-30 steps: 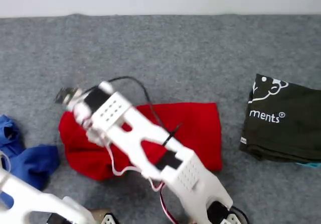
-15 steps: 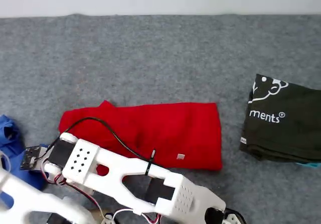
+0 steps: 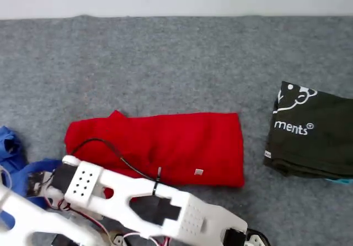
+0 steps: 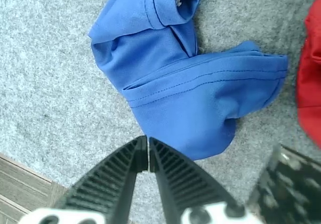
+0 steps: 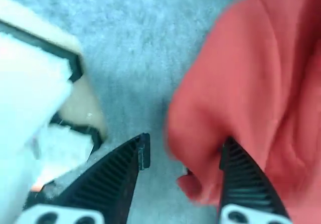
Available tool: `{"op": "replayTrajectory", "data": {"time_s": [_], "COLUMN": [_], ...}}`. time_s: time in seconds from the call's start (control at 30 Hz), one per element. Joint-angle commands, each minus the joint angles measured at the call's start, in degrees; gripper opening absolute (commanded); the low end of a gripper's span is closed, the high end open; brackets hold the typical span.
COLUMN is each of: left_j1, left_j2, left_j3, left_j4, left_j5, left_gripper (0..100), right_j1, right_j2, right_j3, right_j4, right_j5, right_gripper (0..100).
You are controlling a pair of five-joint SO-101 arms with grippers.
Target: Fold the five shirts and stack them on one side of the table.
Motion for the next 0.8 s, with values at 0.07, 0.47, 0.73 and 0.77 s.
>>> {"op": "replayTrajectory", "data": {"time_s": [0.07,0.47,0.73,0.77], "left_j1": [0.26,0.26,1.14,1.76], "left_j2": [-1.67,-1.32,-1.32,-1.32], "left_j3": [-0.92,-0.84,-0.84,-0.84], "left_j4": [-0.70,-0.97,-1.05,-0.88], "left_j5": [-0.35,-0.35,-0.35,-0.35], "left_gripper": [2,2,2,2], "right_j1": [1.71,10.07,16.75,17.54], "right_j2": [4.70,0.84,-8.57,-9.10], "right_j3": [-0.62,-0.70,-0.70,-0.70], "right_j4": [-4.53,-4.62,-8.40,-9.36], "right_j5": [3.16,5.63,5.89,5.89], "right_gripper": [20.5,1.0,1.0,1.0]}}
